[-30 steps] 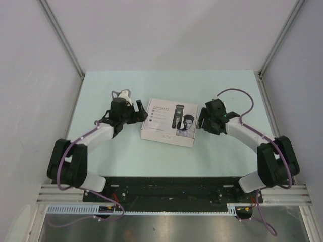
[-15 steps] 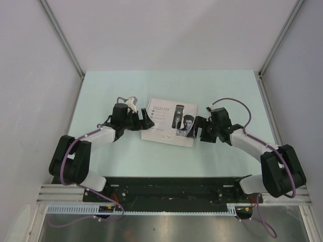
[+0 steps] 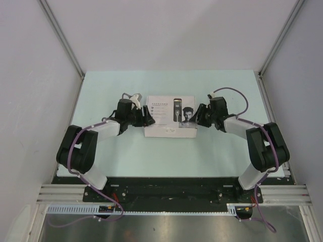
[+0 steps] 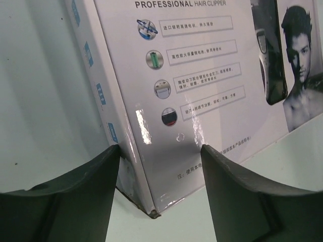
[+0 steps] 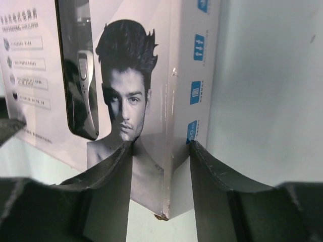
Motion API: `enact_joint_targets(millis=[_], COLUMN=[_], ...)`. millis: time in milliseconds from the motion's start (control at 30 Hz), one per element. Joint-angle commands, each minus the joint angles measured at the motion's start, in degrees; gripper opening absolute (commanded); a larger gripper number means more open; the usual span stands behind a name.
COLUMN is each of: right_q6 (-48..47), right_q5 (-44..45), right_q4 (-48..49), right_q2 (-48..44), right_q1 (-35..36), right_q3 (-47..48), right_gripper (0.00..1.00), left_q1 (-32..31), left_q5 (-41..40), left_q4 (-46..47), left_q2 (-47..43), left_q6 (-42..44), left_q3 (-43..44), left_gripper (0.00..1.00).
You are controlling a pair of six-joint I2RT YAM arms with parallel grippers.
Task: Sort the hair-cutting tools
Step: Close the storage box at the center of the board.
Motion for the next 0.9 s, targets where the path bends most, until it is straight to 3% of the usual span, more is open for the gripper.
enact_joint_targets(millis=[0, 100, 133, 233, 333, 633, 867], right_q6=[-2.91, -4.14, -4.32, -6.33, -8.27, -8.28, -5.99], right_q5=[3.59, 3.42, 3.50, 5.26, 6.40, 2.28, -0.10], right_q4=[5.16, 4.82, 4.64, 1.92, -1.77, -5.38, -7.13], right_q2=[5.55, 6.26, 6.00, 3.63, 1.52, -0.07, -0.77], right_q1=[-0.04, -1.01, -1.19, -1.01, -0.84, -0.92, -1.01], right_q3=[5.59, 6.92, 6.92, 6.92, 6.92, 4.64, 1.74], right_gripper=[0.43, 0.46, 0.56, 0.78, 0.87, 0.88, 0.88], left_q1=[-3.95, -4.22, -4.13, -3.87, -3.78, -3.87, -4.65], left_q5=[8.03, 6.98, 6.37, 2.24, -2.24, -9.63, -5.24], left_q4=[2.71, 2.63, 2.54, 1.67, -0.18, -2.12, -1.24], left_q2=[1.09, 0.31, -0.04, -1.80, -3.56, -9.71, -8.31], left_q6=[-1.51, -1.17, -0.21, 1.73, 3.57, 4.11, 1.12], left_q3=[3.72, 3.38, 2.68, 1.36, 1.09, -1.89, -4.18], left_gripper=[0.68, 0.70, 0.73, 0.97, 1.00, 1.00, 0.91])
